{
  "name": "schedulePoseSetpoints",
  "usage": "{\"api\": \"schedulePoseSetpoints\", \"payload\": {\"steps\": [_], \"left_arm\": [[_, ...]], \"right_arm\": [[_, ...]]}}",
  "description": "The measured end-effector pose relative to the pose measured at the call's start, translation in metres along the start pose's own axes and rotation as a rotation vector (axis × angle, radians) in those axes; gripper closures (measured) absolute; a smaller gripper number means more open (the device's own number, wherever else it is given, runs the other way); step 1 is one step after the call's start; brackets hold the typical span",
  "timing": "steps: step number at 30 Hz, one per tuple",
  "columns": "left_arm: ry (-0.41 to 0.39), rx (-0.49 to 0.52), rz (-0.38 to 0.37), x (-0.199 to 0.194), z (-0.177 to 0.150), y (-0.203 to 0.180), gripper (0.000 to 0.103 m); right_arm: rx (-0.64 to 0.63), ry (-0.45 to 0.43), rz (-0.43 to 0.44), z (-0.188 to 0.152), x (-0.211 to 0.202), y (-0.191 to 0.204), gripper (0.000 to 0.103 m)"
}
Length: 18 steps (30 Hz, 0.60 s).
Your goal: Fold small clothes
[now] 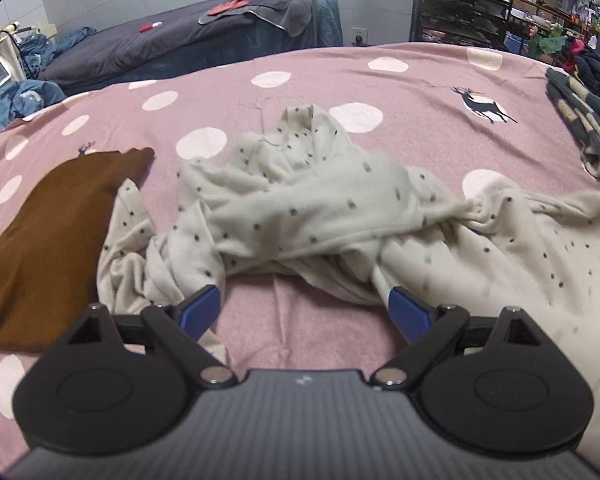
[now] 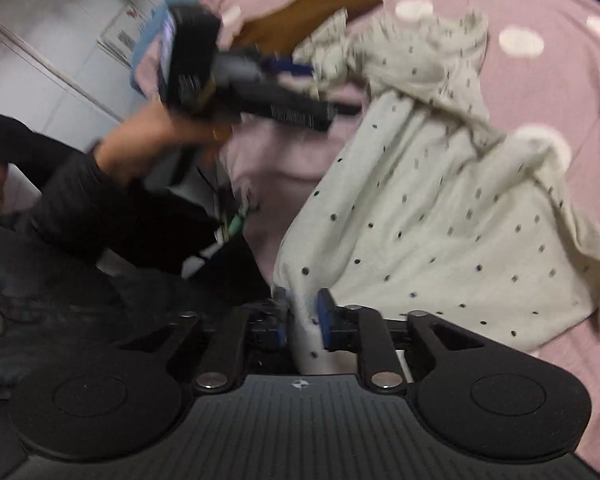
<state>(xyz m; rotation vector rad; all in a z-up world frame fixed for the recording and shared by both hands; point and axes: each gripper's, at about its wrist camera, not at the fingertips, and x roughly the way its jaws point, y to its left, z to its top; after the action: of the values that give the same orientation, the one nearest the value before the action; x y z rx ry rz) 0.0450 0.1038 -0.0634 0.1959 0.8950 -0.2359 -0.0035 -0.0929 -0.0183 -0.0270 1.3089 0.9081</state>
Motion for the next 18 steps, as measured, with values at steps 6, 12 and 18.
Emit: {"api": "schedulePoseSetpoints", "payload": {"steps": [6,12,18], "left_arm": [[-0.012,-0.011,0.049,-0.005,0.0,0.011,0.011],[0.014,-0.039,0.059,-0.001,-0.005,0.019,0.011],[0.037,-0.082,0.052,0.011,-0.011,0.021,0.011]], "right_arm": [[-0.044,-0.258,-0.168,0.046,-0.003,-0.019,0.036],[-0.322,-0.282,-0.368,0.122,0.057,-0.018,0.012],[-0.517,-0.169,-0.478,0.151,0.11,-0.01,0.046]]}}
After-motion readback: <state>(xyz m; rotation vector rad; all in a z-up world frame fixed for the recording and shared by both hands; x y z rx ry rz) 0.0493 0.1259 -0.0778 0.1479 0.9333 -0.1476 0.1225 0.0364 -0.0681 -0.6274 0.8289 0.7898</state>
